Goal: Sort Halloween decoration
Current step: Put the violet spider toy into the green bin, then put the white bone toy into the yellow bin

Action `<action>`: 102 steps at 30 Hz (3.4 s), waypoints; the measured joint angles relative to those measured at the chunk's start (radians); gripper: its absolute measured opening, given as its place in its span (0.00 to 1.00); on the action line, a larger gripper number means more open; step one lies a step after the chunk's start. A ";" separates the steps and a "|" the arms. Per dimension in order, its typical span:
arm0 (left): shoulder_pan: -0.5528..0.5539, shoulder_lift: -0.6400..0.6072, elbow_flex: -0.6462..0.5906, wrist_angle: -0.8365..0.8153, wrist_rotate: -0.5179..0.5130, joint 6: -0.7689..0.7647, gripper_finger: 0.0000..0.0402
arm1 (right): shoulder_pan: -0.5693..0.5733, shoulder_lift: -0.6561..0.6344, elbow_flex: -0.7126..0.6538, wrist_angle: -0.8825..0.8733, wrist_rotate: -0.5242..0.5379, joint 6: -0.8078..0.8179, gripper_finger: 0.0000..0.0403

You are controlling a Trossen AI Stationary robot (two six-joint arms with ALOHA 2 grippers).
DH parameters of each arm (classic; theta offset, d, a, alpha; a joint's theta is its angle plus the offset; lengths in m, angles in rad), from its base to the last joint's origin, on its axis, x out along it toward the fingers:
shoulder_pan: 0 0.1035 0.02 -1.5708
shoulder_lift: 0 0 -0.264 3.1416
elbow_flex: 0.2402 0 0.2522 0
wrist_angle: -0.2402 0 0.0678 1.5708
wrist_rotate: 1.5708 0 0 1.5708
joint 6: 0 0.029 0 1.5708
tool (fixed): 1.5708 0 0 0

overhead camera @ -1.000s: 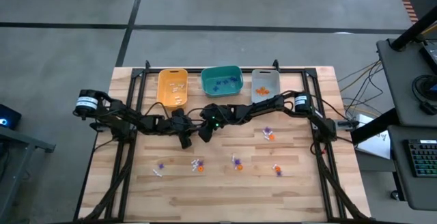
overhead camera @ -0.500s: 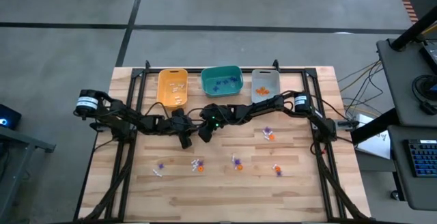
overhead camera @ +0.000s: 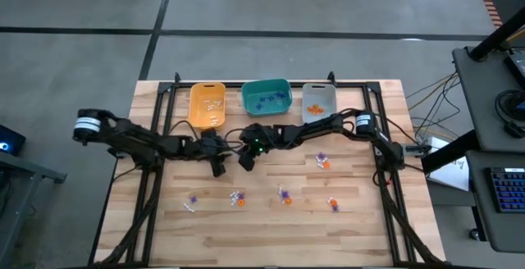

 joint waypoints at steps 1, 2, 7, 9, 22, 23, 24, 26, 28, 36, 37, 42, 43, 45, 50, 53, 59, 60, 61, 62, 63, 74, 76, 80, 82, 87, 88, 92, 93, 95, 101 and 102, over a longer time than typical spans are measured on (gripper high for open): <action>0.000 -0.030 0.000 -0.026 0.000 -0.006 0.19 | 0.000 -0.007 0.000 0.001 0.000 -0.004 0.02; 0.000 -0.062 0.000 -0.050 0.000 -0.012 0.19 | -0.001 -0.014 0.000 0.000 0.000 -0.012 0.02; 0.000 -0.200 0.001 -0.088 0.000 -0.023 0.19 | -0.015 -0.053 0.000 -0.004 -0.001 -0.051 0.02; 0.000 -0.241 0.001 -0.086 0.000 -0.023 0.19 | -0.027 -0.072 0.000 -0.022 0.000 -0.072 0.02; 0.000 -0.284 0.002 -0.084 -0.003 -0.023 0.19 | -0.228 -0.271 0.000 -0.269 0.233 -0.271 0.02; 0.000 -0.281 0.002 -0.080 -0.004 -0.022 0.19 | -0.249 -0.274 0.000 -0.292 0.262 -0.282 0.02; 0.000 -0.279 0.002 -0.077 -0.006 -0.020 0.19 | -0.269 -0.274 0.000 -0.310 0.285 -0.289 0.02; 0.000 -0.273 0.003 -0.061 -0.006 -0.014 0.19 | -0.313 -0.268 0.000 -0.349 0.299 -0.287 0.02; 0.000 -0.269 0.003 -0.042 -0.006 -0.012 0.19 | -0.350 -0.255 0.000 -0.359 0.300 -0.266 0.02; 0.000 -0.248 0.004 -0.013 -0.006 -0.008 0.19 | -0.421 -0.240 -0.001 -0.369 0.236 -0.168 0.13; 0.000 -0.243 0.004 -0.005 -0.006 -0.008 0.19 | -0.421 -0.241 -0.001 -0.371 0.235 -0.171 0.14; 0.000 -0.217 0.004 0.031 -0.006 -0.008 0.19 | -0.411 -0.245 -0.001 -0.363 0.234 -0.180 0.23; 0.000 -0.209 0.004 0.040 -0.006 -0.008 0.19 | -0.407 -0.249 -0.001 -0.366 0.229 -0.180 0.24; 0.000 -0.189 0.004 0.072 -0.006 -0.012 0.19 | -0.396 -0.259 -0.001 -0.370 0.195 -0.181 0.25; -0.001 -0.131 0.004 0.133 -0.006 -0.013 0.19 | -0.339 -0.318 -0.001 -0.396 0.078 -0.230 0.24; -0.001 -0.087 0.004 0.174 0.013 -0.013 0.19 | -0.288 -0.367 -0.001 -0.454 0.078 -0.283 0.23; -0.001 -0.004 0.003 0.259 0.078 0.003 0.19 | -0.172 -0.477 -0.016 -0.583 0.076 -0.378 0.20; -0.001 0.005 0.003 0.272 0.088 0.009 0.20 | -0.153 -0.494 -0.024 -0.604 0.077 -0.388 0.19; -0.001 0.013 0.003 0.284 0.101 0.014 0.21 | -0.136 -0.512 -0.033 -0.626 0.076 -0.393 0.19; -0.001 0.020 0.003 0.300 0.111 0.018 0.22 | -0.118 -0.530 -0.045 -0.646 0.076 -0.395 0.19; -0.001 0.028 0.004 0.305 0.117 0.022 0.24 | -0.103 -0.548 -0.059 -0.664 0.076 -0.394 0.19; 0.000 0.102 0.081 0.230 0.128 0.195 0.42 | 0.024 -0.766 -0.263 -0.697 0.078 -0.308 0.21; 0.000 0.118 0.117 0.148 0.128 0.274 0.43 | 0.035 -0.800 -0.309 -0.650 0.078 -0.297 0.21; 0.014 0.166 0.183 -0.004 0.125 0.406 0.42 | 0.044 -0.866 -0.404 -0.542 0.078 -0.268 0.20; 0.034 0.197 0.212 -0.043 0.124 0.444 0.41 | 0.044 -0.895 -0.444 -0.509 0.080 -0.242 0.19; 0.081 0.247 0.271 -0.126 0.130 0.494 0.38 | 0.044 -0.940 -0.514 -0.479 0.087 -0.166 0.18; 0.088 0.256 0.279 -0.132 0.134 0.505 0.37 | 0.044 -0.943 -0.523 -0.470 0.087 -0.158 0.18; 0.107 0.279 0.304 -0.138 0.154 0.566 0.36 | 0.044 -0.945 -0.539 -0.467 0.087 -0.154 0.19; 0.113 0.282 0.309 -0.140 0.169 0.581 0.36 | 0.044 -0.945 -0.539 -0.464 0.086 -0.154 0.20; 0.125 0.286 0.315 -0.153 0.198 0.593 0.36 | 0.044 -0.945 -0.540 -0.463 0.086 -0.156 0.20; 0.164 0.288 0.312 -0.162 0.259 0.608 0.34 | 0.044 -0.945 -0.541 -0.443 0.086 -0.166 0.21; 0.171 0.288 0.311 -0.162 0.272 0.609 0.33 | 0.044 -0.945 -0.544 -0.429 0.086 -0.168 0.20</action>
